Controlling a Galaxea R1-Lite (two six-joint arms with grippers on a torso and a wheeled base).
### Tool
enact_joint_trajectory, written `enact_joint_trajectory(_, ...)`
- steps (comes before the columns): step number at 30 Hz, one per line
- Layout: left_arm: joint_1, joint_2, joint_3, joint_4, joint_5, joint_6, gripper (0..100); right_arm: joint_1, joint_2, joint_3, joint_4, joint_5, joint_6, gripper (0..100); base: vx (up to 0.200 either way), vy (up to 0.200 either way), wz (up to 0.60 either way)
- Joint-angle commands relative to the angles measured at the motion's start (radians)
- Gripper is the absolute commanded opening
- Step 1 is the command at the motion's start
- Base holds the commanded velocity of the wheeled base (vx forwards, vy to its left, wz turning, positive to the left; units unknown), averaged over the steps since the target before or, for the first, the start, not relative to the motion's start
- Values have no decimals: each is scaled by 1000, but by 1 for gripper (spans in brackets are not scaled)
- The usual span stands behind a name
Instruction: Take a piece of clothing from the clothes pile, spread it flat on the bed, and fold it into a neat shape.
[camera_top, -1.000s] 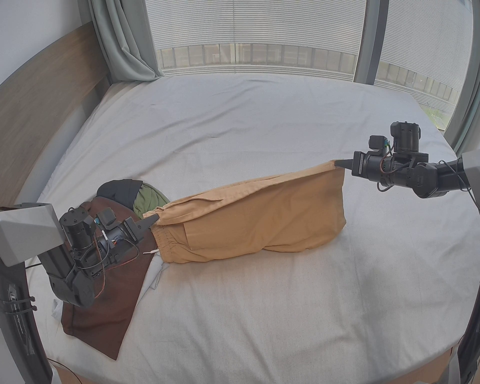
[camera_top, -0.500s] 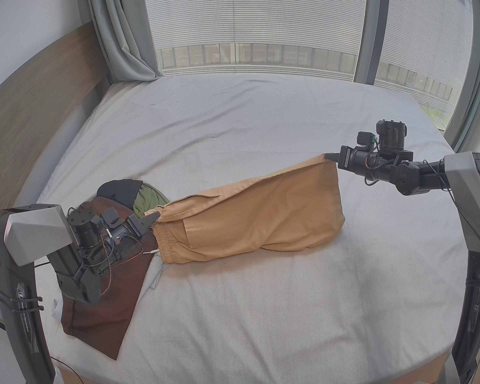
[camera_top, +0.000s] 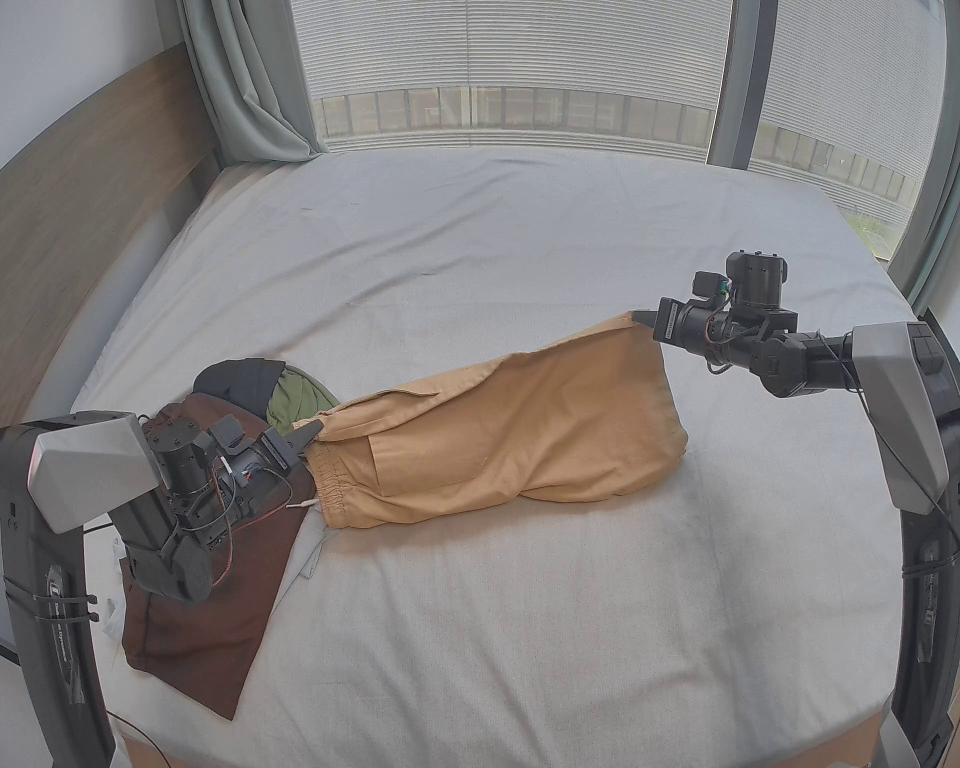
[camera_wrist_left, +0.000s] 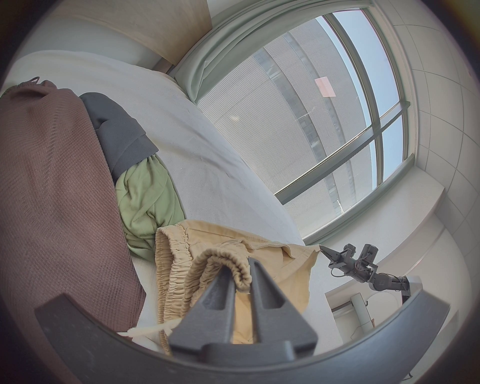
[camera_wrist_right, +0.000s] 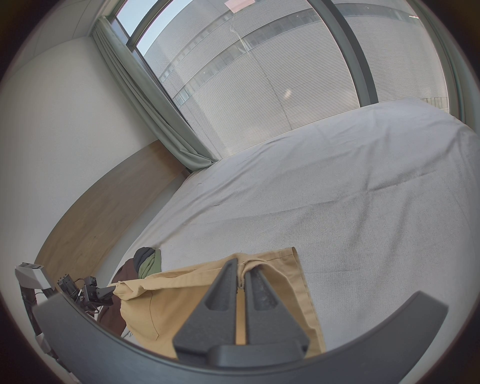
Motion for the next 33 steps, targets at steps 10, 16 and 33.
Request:
enact_joint_trajectory(10, 5, 25, -64, -1, 52, -2, 100, -3, 54, -64, -37, -6, 13, 100, 0, 0, 0)
enact_joint_trajectory(16, 3, -7, -45, -1, 50, -2, 100, 2, 1, -4, -38, -6, 16, 100, 0, 0, 0)
enact_joint_trajectory(33, 5, -153, 88, -1, -62, 7, 100, 5, -297, 555, -175, 51, 67, 100, 0, 0, 0)
